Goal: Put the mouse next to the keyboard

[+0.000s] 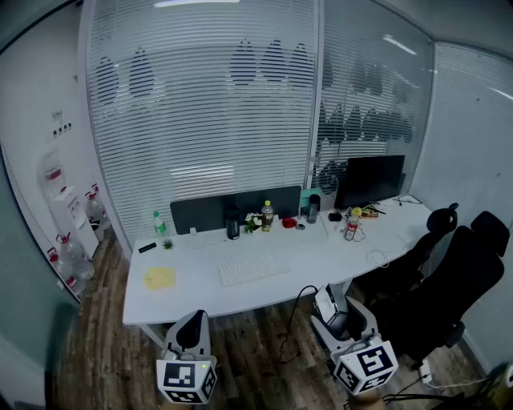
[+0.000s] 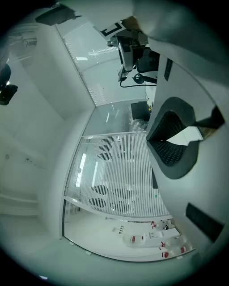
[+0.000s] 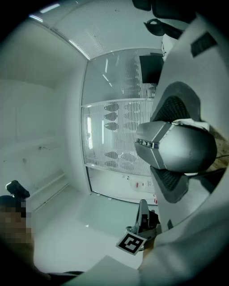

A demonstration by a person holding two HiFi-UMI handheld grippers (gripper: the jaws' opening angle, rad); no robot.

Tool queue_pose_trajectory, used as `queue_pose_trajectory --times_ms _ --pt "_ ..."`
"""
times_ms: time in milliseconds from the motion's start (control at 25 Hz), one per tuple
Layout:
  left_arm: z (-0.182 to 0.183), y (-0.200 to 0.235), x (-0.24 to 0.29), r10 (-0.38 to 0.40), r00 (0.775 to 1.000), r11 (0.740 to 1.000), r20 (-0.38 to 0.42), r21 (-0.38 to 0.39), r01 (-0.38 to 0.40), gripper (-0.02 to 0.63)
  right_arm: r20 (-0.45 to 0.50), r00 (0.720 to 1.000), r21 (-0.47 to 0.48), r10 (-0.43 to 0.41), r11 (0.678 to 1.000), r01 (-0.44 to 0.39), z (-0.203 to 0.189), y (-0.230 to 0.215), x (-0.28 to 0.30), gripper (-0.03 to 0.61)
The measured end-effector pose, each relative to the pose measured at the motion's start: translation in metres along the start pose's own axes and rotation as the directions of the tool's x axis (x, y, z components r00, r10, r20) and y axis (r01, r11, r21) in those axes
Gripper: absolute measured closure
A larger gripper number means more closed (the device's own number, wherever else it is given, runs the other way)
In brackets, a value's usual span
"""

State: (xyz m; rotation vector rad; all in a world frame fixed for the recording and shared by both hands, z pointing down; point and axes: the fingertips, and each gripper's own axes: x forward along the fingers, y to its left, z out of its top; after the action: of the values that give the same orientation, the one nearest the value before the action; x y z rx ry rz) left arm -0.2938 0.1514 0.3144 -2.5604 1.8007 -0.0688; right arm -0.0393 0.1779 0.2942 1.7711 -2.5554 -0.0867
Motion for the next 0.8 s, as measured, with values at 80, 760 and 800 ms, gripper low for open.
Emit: queue_pose_trajectory --times_ms 80,760,800 --pt "0.0 -0.002 0.002 0.01 1.0 1.0 0.002 -0.003 -0.01 0.584 -0.002 1.0 -0.007 0.015 1.0 -0.015 -0.001 -0.001 0.002 0.276" --pt "0.005 -0.028 0.007 0.012 1.0 0.999 0.02 0.033 -0.012 0.584 0.003 1.0 0.016 0.023 1.0 -0.023 0.0 -0.016 -0.004 0.275" --pt "0.005 -0.03 0.007 0.01 1.0 0.999 0.019 0.033 -0.01 0.584 0.003 1.0 0.017 0.023 1.0 -0.023 0.0 -0.016 -0.006 0.275"
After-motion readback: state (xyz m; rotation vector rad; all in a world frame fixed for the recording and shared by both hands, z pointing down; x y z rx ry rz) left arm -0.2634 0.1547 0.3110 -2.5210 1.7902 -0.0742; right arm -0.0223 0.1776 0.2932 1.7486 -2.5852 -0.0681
